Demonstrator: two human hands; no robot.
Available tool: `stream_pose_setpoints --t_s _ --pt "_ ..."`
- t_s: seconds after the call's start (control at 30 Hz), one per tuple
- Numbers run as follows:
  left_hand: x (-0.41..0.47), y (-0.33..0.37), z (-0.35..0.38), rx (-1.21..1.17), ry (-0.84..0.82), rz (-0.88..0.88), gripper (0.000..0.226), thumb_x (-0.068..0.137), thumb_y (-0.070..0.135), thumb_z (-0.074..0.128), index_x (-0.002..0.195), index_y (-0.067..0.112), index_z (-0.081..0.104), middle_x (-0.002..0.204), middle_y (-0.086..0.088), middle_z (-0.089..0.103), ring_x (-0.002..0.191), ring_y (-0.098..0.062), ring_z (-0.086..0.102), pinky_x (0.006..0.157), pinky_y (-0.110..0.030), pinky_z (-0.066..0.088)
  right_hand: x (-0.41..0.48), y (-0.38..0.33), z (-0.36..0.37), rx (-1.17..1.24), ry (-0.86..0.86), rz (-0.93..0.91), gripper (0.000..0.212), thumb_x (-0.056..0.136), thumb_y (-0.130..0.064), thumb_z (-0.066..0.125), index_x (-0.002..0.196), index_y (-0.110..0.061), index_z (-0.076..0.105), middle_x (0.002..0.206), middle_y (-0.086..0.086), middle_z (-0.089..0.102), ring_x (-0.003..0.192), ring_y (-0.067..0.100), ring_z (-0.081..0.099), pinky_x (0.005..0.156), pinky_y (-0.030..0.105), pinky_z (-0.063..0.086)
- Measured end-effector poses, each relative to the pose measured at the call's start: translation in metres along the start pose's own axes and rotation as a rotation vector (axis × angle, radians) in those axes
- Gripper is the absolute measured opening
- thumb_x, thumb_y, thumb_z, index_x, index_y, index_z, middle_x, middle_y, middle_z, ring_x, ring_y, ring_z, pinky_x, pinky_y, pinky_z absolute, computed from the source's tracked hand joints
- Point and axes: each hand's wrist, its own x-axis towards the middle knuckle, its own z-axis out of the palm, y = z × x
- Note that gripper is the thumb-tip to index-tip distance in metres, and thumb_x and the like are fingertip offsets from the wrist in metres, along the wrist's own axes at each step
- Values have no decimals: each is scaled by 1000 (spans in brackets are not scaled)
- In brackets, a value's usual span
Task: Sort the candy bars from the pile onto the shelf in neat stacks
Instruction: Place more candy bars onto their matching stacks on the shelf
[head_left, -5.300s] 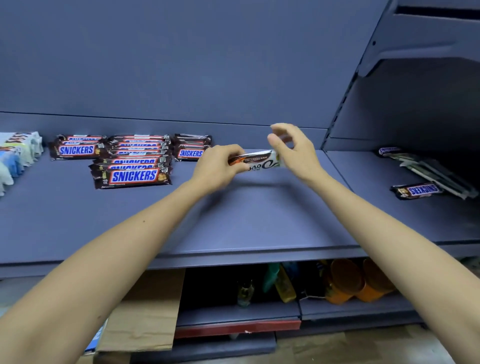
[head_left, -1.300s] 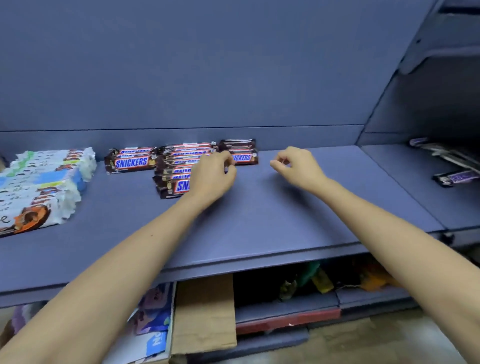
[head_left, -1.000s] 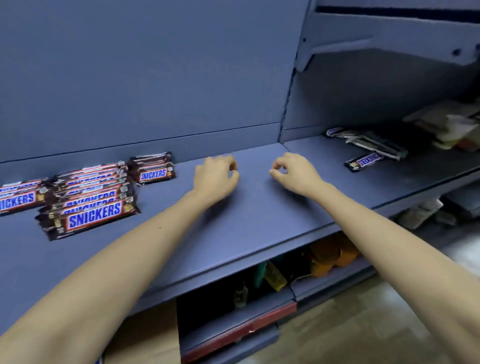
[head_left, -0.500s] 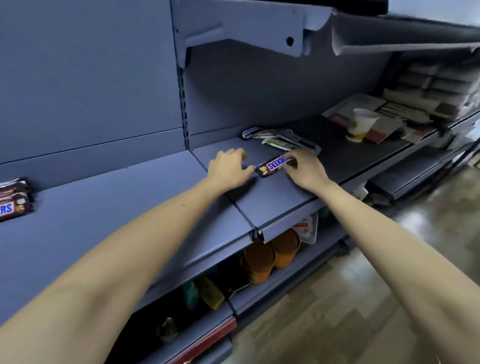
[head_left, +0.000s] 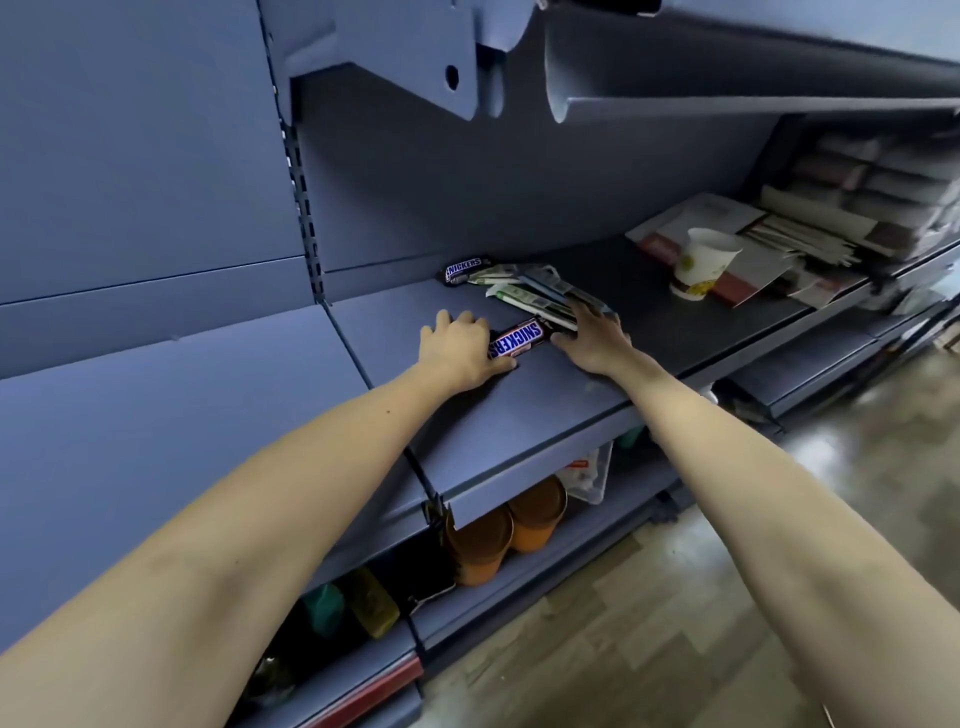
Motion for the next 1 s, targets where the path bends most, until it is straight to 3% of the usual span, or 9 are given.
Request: stream_pose_setpoints --t_s 0.2,0.3,0.37,0.43,0.5,0.67,0.73,0.83,1.0 --pt "6 -9 -1 -99 3 49 42 86 42 59 111 8 61 108 -16 58 110 -33 48 88 -38 43 11 -5 -4 -95 -21 46 62 91 -45 49 142 -14 32 149 16 22 137 36 16 108 47 25" --pt "-2 -21 -2 -124 19 37 43 88 36 57 117 3 57 111 -20 56 110 -34 48 90 -37 41 11 -11 -2 -64 -44 108 63 89 -48 51 137 -9 39 149 19 23 137 38 17 109 47 23" --pt "-11 -32 -6 -129 32 12 46 90 33 56 121 -1 52 115 -22 50 110 -35 47 93 -39 41 9 -17 -2 -38 -8 94 58 89 -46 53 130 -5 47 142 19 38 133 37 30 104 41 31" --pt "-23 -48 -14 -140 53 -12 47 90 31 55 122 -3 49 116 -22 47 108 -36 48 95 -39 40 6 -27 0 19 25 50 50 89 -43 54 116 -1 56 126 19 54 119 35 47 88 33 39" --pt "-36 -67 -24 -157 73 -41 45 91 30 54 120 -4 49 116 -22 46 107 -36 48 95 -38 39 0 -41 3 128 27 36 47 87 -41 57 110 -1 60 118 17 60 112 32 54 81 30 39" --pt "-79 -117 -46 -185 127 -128 41 92 30 54 119 -2 51 117 -22 47 108 -34 47 92 -35 36 -26 -85 19 361 11 -13 36 79 -31 69 102 -2 66 107 13 66 102 28 60 85 34 45" --pt "-100 -135 -54 -213 163 -145 39 92 28 54 119 0 52 116 -21 48 108 -33 48 91 -32 35 -42 -106 25 426 4 -58 31 80 -28 69 102 -7 67 106 10 68 95 22 59 79 29 42" --pt "-135 -165 -65 -255 234 -158 38 91 27 55 120 3 52 116 -18 49 107 -29 48 85 -24 33 -66 -143 39 385 -39 -155 32 80 -29 70 108 -15 66 107 3 66 100 19 58 78 24 38" --pt "-190 -212 -74 -261 340 -188 37 90 28 57 118 4 53 112 -16 52 105 -26 48 76 -19 28 -104 -208 68 292 -85 -281 35 81 -29 69 111 -12 64 113 7 65 105 23 58 85 27 43"
